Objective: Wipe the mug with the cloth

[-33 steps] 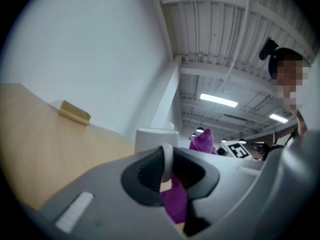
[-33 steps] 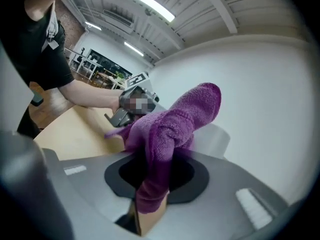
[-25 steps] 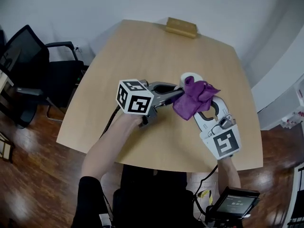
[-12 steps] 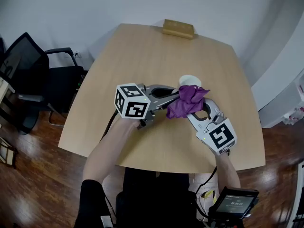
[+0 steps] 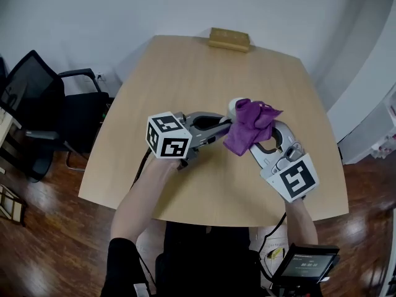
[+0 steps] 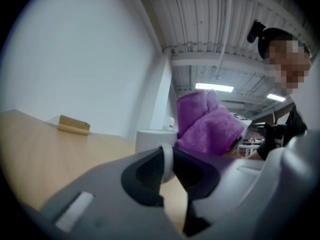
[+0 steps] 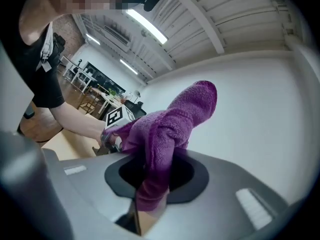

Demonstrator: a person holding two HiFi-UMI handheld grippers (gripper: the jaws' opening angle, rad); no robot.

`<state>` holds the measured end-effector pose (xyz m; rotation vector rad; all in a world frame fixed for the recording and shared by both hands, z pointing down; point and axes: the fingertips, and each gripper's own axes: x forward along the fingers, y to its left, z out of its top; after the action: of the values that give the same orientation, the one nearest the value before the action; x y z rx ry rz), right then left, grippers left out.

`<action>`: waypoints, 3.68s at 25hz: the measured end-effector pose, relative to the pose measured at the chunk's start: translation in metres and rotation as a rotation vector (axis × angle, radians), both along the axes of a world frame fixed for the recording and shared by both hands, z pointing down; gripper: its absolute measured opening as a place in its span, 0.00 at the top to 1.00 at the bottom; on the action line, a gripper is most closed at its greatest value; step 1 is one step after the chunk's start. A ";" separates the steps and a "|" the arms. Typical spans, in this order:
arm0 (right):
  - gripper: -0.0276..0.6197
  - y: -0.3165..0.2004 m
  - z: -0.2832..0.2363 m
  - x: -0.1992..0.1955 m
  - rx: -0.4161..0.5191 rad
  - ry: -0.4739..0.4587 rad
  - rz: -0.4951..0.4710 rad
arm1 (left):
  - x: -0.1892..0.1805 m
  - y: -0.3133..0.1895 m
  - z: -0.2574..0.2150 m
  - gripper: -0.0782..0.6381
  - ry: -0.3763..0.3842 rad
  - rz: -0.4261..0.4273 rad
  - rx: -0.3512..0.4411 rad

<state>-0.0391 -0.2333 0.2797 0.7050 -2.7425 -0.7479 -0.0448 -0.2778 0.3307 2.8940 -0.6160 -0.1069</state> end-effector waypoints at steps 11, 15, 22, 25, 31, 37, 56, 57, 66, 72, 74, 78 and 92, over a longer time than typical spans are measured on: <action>0.83 -0.006 0.097 -0.006 -0.171 0.186 -0.050 | -0.006 0.004 -0.017 0.80 0.092 0.016 0.030; 0.83 -0.003 0.104 0.008 -0.181 0.196 -0.029 | -0.009 0.005 -0.022 0.80 0.113 0.007 0.024; 0.83 -0.001 -0.017 0.020 0.045 -0.068 0.060 | -0.011 0.003 -0.019 0.80 0.106 0.015 0.021; 0.83 -0.008 -0.011 0.009 0.065 -0.006 0.059 | -0.008 0.007 -0.020 0.80 0.108 0.028 0.017; 0.83 -0.007 0.042 0.002 0.008 0.086 0.011 | -0.011 0.011 -0.028 0.79 0.165 0.050 0.009; 0.83 -0.012 0.090 0.018 -0.100 0.212 0.039 | -0.024 0.010 -0.036 0.80 0.212 0.057 0.033; 0.83 -0.002 0.049 0.013 -0.037 0.069 0.013 | -0.022 0.022 -0.044 0.79 0.241 0.125 0.087; 0.83 -0.006 0.064 0.016 -0.074 0.088 0.018 | -0.024 0.021 -0.044 0.79 0.241 0.125 0.091; 0.83 0.003 -0.043 0.050 -0.007 -0.260 -0.019 | -0.027 0.029 -0.047 0.80 0.247 0.169 0.136; 0.83 0.007 -0.047 0.031 -0.030 -0.248 -0.072 | -0.016 0.044 -0.050 0.80 0.239 0.206 0.198; 0.83 0.005 -0.030 0.031 -0.047 -0.243 -0.086 | -0.018 0.046 -0.051 0.80 0.239 0.210 0.219; 0.83 -0.005 0.030 0.028 -0.193 -0.149 -0.070 | -0.030 0.044 -0.055 0.79 0.224 0.194 0.272; 0.83 0.011 -0.062 0.058 -0.171 -0.450 -0.202 | -0.022 0.065 -0.054 0.80 0.175 0.238 0.431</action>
<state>0.0189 -0.2219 0.2181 0.6280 -3.2753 -0.4188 -0.0671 -0.2130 0.2763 3.2896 -0.2350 -0.5118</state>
